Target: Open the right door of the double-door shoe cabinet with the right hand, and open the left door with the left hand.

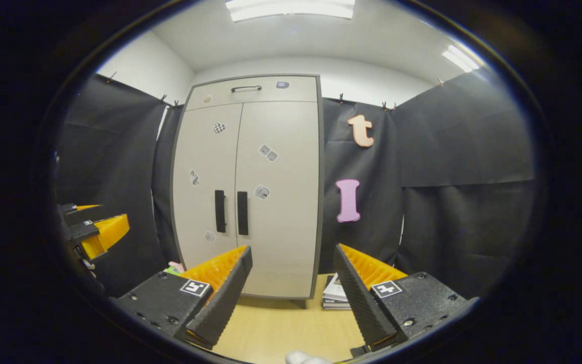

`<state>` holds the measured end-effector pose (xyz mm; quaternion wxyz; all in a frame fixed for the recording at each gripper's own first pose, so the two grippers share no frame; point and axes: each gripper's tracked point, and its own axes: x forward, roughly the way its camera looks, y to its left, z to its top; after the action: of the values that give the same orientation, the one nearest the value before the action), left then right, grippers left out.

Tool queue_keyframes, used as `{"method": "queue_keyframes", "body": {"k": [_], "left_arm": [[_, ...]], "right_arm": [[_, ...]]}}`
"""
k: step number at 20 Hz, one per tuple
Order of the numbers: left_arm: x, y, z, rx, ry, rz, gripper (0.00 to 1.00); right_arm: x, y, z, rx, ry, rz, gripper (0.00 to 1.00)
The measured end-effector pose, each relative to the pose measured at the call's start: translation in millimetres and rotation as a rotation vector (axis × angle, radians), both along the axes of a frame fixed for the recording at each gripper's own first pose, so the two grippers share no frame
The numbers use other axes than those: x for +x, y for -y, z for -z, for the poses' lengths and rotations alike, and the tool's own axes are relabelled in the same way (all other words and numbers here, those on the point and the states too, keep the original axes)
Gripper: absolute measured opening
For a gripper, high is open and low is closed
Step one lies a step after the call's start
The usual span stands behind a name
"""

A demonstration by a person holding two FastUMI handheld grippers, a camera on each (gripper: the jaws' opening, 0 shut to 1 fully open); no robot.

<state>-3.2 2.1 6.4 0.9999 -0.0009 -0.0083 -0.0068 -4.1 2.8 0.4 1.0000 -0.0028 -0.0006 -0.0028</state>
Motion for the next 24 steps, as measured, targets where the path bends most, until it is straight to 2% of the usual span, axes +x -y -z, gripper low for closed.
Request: {"method": "queue_keyframes", "body": {"k": [7, 14, 18, 24], "left_arm": [[-1.4, 0.1, 2.7, 0.000, -0.010, 0.012, 0.96], [-13.9, -8.1, 5.2, -0.008, -0.018, 0.014, 0.96], [-21.5, -11.1, 7.0, -0.014, -0.030, 0.002, 0.96], [-25.1, -23.9, 12.4, -0.001, -0.061, -0.078, 0.96]], "right_arm": [[-2.1, -4.3, -0.3, -0.007, -0.002, 0.001, 1.00], [14.1, -10.5, 4.6, -0.016, -0.014, 0.017, 1.00], [42.9, -22.4, 3.8, -0.024, -0.020, 0.004, 1.00], [124.0, -58.3, 4.9, -0.018, -0.047, -0.066, 1.00]]}}
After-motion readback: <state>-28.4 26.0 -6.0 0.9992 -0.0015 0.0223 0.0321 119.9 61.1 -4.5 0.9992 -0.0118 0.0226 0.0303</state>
